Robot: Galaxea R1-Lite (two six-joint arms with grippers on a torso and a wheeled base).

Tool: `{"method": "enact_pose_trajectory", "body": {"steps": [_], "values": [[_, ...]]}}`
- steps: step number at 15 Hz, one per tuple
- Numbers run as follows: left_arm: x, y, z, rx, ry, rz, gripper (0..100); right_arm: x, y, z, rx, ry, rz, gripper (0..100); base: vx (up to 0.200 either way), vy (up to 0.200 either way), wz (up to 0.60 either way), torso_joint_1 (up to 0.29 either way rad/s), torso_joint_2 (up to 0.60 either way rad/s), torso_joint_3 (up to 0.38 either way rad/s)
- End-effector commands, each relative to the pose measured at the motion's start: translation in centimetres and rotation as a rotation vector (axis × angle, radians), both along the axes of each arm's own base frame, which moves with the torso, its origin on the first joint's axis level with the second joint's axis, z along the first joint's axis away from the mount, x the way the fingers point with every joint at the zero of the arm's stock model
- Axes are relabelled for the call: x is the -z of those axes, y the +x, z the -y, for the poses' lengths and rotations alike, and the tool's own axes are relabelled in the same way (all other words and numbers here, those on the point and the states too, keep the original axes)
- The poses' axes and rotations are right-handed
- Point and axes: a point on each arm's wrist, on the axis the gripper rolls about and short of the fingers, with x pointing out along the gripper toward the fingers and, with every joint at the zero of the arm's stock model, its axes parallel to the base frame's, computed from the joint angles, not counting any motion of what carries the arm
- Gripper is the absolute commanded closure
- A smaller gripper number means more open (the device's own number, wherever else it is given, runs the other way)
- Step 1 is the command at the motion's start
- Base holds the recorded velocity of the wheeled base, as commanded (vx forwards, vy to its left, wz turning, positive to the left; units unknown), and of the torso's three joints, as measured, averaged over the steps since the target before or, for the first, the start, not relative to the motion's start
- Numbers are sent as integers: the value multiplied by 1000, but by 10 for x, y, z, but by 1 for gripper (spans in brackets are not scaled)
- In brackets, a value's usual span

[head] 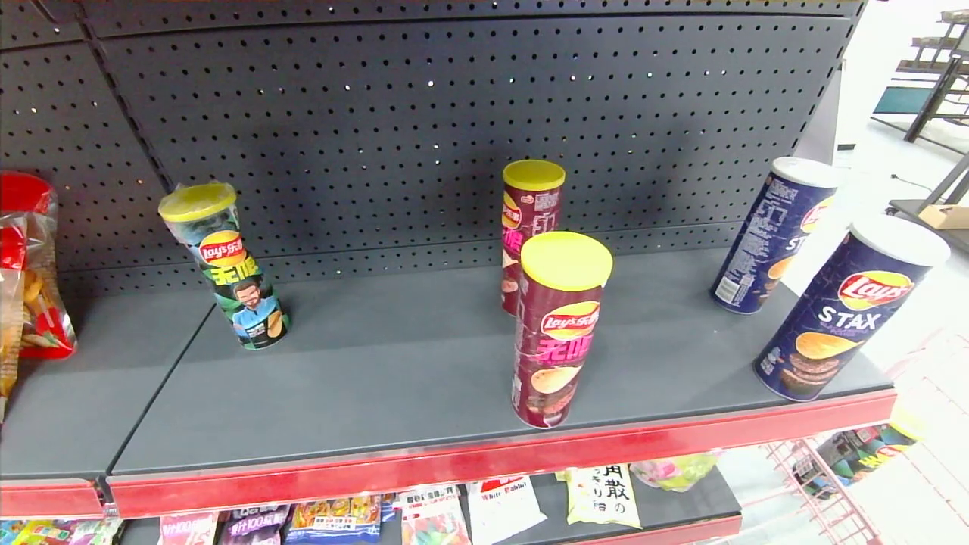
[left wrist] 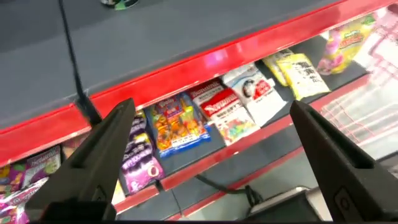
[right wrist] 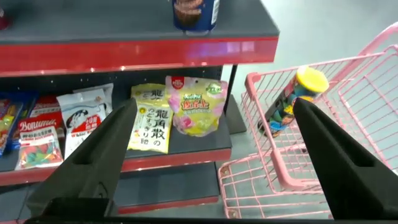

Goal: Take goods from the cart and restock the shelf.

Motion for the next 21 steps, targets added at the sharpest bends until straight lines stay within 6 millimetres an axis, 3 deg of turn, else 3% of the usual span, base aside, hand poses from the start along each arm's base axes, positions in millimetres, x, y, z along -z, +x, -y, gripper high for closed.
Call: {"method": "enact_pose_trajectory", "body": {"steps": [1, 10, 14, 17, 21], "values": [[11, -2, -1, -7, -2, 12, 0, 7, -3, -1, -6, 14, 34, 0, 0, 0, 0, 0, 0, 0], [13, -1, -1, -1, 6, 27, 0, 7, -3, -1, 4, 38, 40, 0, 0, 0, 0, 0, 0, 0], [13, -1, -1, -10, 0, 25, 0, 7, -3, -1, 4, 36, 40, 0, -200, 0, 0, 10, 10, -1], [13, -2, -2, -5, -8, 39, 0, 7, -3, -1, 5, 36, 40, 0, 0, 0, 0, 0, 0, 0], [14, -3, -2, -2, -14, 52, 0, 7, -3, -1, 2, 35, 40, 0, 0, -200, 0, 7, -1, 4]]}}
